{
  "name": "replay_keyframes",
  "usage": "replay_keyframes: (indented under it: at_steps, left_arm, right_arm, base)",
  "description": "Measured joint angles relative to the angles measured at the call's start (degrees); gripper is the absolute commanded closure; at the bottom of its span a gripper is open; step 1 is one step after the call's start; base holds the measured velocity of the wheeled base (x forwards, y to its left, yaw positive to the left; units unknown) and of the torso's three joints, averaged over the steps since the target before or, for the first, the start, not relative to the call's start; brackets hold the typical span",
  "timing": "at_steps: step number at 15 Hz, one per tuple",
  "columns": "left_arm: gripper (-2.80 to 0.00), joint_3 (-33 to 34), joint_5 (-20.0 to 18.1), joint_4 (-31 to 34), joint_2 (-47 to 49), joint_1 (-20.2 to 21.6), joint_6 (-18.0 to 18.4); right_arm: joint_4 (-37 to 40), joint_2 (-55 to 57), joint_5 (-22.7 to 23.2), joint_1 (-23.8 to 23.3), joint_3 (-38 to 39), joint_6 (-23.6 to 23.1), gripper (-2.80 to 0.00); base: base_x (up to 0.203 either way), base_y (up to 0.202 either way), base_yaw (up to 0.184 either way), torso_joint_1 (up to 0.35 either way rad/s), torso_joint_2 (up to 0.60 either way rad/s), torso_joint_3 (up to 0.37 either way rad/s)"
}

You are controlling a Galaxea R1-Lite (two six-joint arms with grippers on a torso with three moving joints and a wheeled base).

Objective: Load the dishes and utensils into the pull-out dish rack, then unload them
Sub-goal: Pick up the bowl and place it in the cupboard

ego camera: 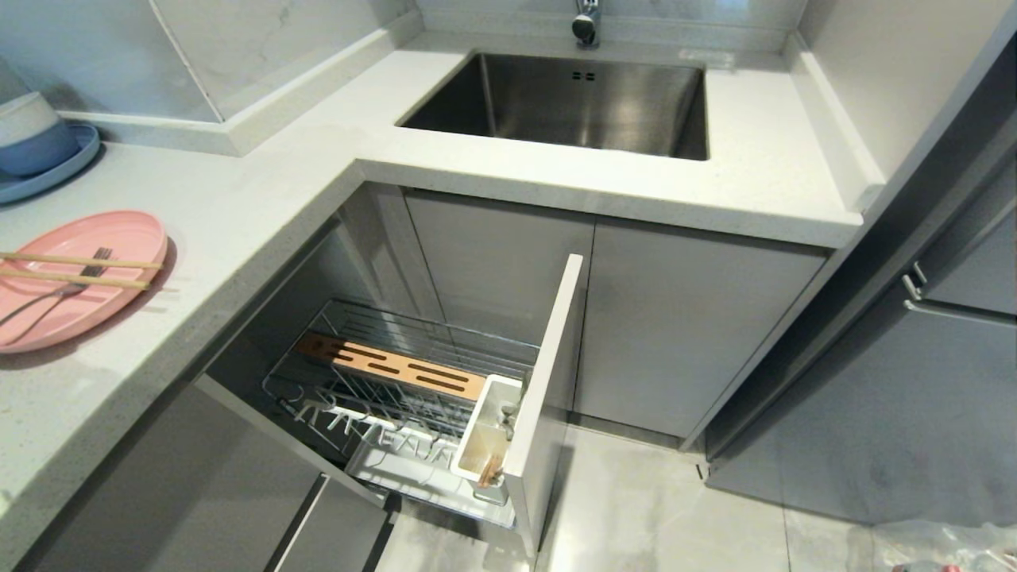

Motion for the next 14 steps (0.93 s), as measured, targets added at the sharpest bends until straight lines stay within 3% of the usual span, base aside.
replay_keyframes:
  at_steps: [5, 14]
  left_arm:
    - [-2.8, 1.7, -6.2, -1.3, 2.2, 0.3, -0.4]
    - [-2.8, 7.2, -6.2, -10.0, 6.2, 0.3, -0.6]
  right_arm:
    - [0.0, 0.0, 0.0, 0.0, 0.0, 0.0, 0.0]
    - [0.0, 0.0, 0.0, 0.0, 0.0, 0.0, 0.0]
  base:
    - [0.0, 0.0, 0.0, 0.0, 0.0, 0.0]
    - [0.0, 0.0, 0.0, 0.0, 0.0, 0.0]
